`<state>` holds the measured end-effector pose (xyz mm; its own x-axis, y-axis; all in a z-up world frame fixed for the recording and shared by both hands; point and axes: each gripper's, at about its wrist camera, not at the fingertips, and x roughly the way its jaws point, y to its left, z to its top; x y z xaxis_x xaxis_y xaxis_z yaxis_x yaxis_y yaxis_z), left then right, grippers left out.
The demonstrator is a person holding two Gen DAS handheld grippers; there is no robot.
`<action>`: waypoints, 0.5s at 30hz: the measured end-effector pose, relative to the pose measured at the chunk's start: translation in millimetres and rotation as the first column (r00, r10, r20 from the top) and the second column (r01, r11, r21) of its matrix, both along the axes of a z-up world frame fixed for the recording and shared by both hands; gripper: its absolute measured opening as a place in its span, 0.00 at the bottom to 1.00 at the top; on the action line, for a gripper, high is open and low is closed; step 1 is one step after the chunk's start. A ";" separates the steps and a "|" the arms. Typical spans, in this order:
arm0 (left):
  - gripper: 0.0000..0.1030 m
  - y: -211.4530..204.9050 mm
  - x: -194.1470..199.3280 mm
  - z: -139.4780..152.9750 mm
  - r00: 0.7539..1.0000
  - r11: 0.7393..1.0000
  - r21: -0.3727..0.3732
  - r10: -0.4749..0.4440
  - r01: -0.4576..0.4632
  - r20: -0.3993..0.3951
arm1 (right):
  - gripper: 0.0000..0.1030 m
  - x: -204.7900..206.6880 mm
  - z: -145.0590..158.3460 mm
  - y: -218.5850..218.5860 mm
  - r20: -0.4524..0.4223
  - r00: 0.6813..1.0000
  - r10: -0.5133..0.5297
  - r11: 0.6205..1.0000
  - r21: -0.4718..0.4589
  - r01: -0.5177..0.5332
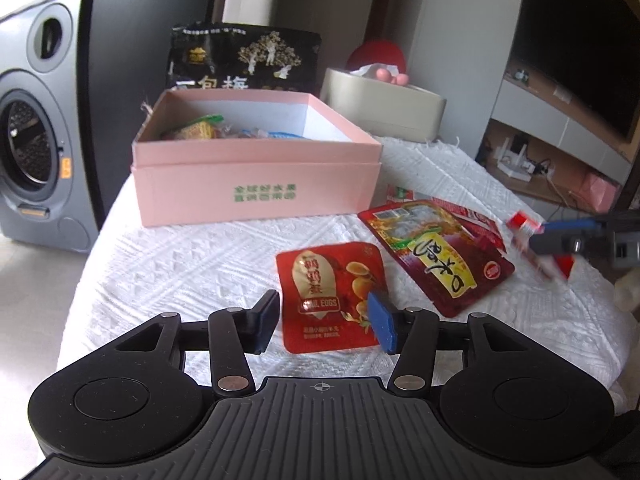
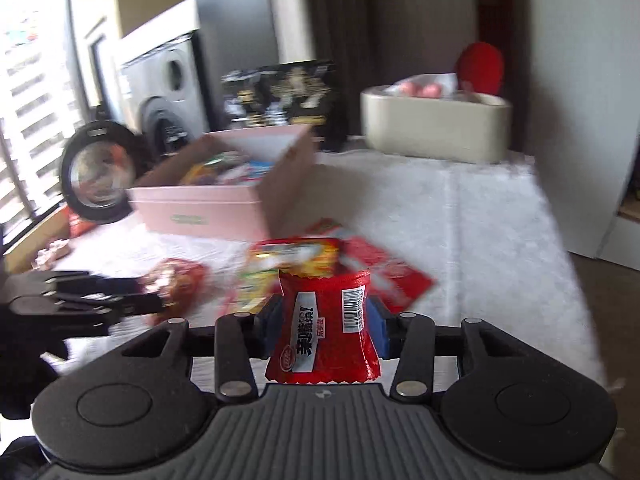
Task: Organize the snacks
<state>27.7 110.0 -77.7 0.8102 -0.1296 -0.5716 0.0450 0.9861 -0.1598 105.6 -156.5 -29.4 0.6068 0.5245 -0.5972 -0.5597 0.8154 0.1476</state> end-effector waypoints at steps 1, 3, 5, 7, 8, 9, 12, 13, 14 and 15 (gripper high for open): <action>0.50 -0.1 -1.6 3.8 1.000 1.000 0.016 0.015 -0.015 0.005 | 0.42 -3.3 -3.9 8.6 -0.004 0.999 0.034 0.999 -0.005 -0.034; 0.50 0.4 -5.1 11.5 0.999 0.999 0.033 0.037 -0.037 0.019 | 0.42 -10.4 -16.0 28.5 0.006 0.997 0.079 0.996 -0.050 -0.078; 0.50 0.0 -6.3 18.5 0.999 0.999 0.025 0.036 -0.037 0.027 | 0.45 -14.7 -27.5 42.7 0.021 0.994 0.107 0.989 -0.101 -0.104; 0.50 -5.7 -2.9 21.7 1.000 1.000 0.015 0.010 -0.010 0.026 | 0.53 -16.1 -33.7 47.4 0.017 0.992 0.127 0.985 -0.121 -0.124; 0.50 -10.4 0.0 20.7 1.000 1.000 0.019 -0.007 0.007 0.020 | 0.56 -16.5 -36.4 46.8 0.013 0.991 0.130 0.984 -0.121 -0.127; 0.50 -16.0 3.8 18.2 1.000 0.999 0.029 -0.021 0.020 0.008 | 0.57 -16.0 -38.6 46.3 0.009 0.992 0.126 0.985 -0.124 -0.124; 0.52 -30.5 15.0 8.3 0.999 0.996 0.085 -0.023 0.025 -0.028 | 0.68 -18.1 -46.7 44.5 0.014 0.995 0.103 0.984 -0.150 -0.099; 0.52 -33.9 17.0 7.4 1.000 0.993 0.114 -0.019 0.021 -0.024 | 0.71 -20.3 -48.4 43.9 0.029 0.995 0.095 0.984 -0.154 -0.089; 0.52 -36.1 16.8 6.8 1.000 0.992 0.128 -0.019 0.021 -0.021 | 0.74 -21.7 -50.0 41.7 0.041 0.995 0.089 0.984 -0.158 -0.082; 0.52 -36.6 17.7 6.6 1.000 0.992 0.128 -0.016 0.018 -0.019 | 0.77 -22.4 -51.0 40.6 0.048 0.995 0.086 0.984 -0.158 -0.078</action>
